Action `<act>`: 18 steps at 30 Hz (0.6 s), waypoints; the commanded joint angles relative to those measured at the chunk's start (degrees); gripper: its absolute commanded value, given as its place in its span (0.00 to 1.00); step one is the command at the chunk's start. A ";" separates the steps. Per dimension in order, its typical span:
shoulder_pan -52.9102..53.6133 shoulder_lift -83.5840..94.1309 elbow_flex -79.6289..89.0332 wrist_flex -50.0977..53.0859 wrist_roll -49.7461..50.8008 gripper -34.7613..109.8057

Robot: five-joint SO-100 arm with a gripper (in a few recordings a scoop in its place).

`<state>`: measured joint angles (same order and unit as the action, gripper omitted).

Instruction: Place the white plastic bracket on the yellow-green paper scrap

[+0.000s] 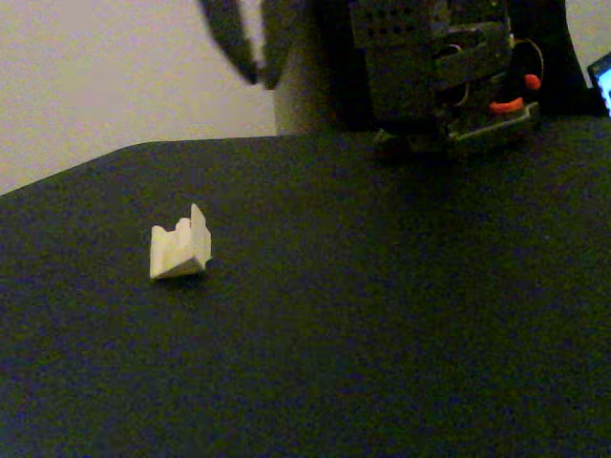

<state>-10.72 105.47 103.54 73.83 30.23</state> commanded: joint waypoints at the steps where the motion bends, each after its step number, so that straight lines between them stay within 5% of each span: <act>1: 0.79 13.10 7.73 -1.67 0.26 0.24; 18: 3.34 52.65 41.13 -15.29 -8.53 0.24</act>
<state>-7.73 152.31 140.98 61.08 23.12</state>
